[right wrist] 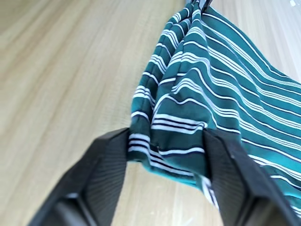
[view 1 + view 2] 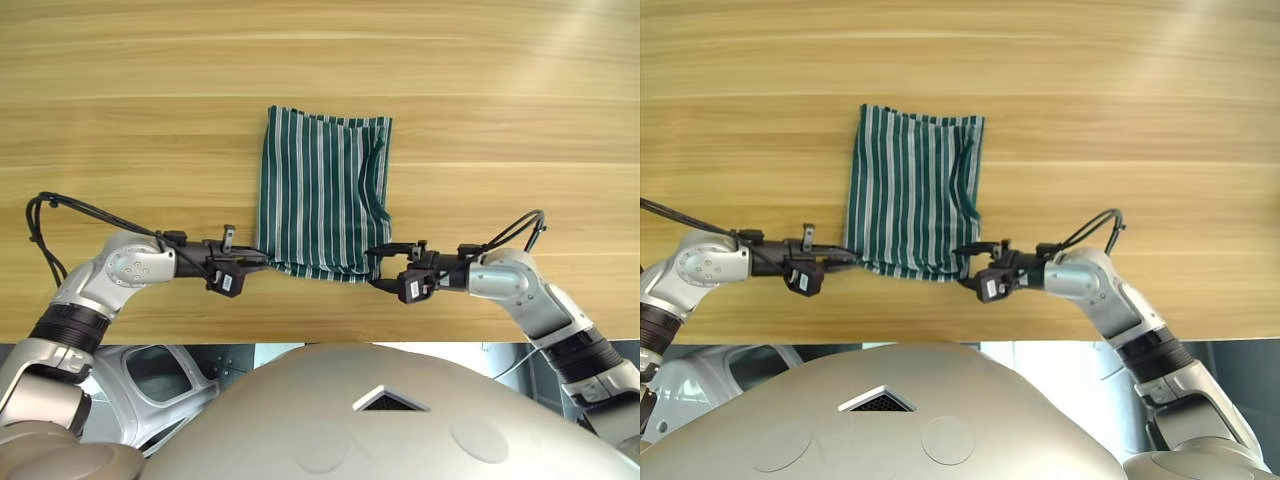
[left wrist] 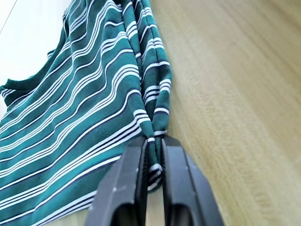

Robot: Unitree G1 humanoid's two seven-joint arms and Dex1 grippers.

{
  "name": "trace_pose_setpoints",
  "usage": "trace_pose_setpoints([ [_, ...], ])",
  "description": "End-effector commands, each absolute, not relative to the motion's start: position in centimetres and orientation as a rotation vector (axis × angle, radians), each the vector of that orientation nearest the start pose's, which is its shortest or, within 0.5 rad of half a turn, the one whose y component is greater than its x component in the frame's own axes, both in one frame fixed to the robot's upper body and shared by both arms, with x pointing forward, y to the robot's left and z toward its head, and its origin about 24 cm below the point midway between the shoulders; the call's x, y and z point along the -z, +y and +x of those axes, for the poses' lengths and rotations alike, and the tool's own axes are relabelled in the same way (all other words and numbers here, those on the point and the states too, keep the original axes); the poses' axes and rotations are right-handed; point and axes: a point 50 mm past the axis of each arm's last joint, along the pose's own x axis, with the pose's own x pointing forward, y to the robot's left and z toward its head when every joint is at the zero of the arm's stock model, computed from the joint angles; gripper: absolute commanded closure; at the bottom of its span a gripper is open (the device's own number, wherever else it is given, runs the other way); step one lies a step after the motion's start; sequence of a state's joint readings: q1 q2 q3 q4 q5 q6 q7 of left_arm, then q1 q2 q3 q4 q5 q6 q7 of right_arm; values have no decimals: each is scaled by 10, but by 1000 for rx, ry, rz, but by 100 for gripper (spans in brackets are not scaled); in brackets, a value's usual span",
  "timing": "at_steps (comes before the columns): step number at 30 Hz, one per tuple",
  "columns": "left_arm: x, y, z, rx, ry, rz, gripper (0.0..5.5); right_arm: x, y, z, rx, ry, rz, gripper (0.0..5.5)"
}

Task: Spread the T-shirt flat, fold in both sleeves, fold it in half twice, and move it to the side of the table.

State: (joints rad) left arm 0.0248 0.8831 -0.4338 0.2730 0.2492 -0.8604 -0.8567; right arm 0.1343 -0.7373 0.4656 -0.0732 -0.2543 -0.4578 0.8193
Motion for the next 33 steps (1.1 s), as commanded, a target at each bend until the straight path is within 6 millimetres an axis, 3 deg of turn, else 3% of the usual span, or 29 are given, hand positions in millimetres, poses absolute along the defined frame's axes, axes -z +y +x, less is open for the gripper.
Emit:
trace_pose_setpoints([
  [1,11,218,151,1659,246,1040,531,2,-164,149,-1516,232,-928,350],
  [8,10,217,152,1654,232,1036,532,4,-164,152,-1506,237,-924,497],
  [11,10,216,153,1652,225,1034,532,5,-164,155,-1499,236,-920,533],
  [19,8,213,152,1656,204,1029,532,4,-164,156,-1499,224,-909,538],
  [27,-21,196,139,1715,51,876,533,-41,-176,151,-1533,87,-797,539],
  [33,-37,191,136,1724,2,819,533,-52,-182,142,-1583,77,-769,539],
])
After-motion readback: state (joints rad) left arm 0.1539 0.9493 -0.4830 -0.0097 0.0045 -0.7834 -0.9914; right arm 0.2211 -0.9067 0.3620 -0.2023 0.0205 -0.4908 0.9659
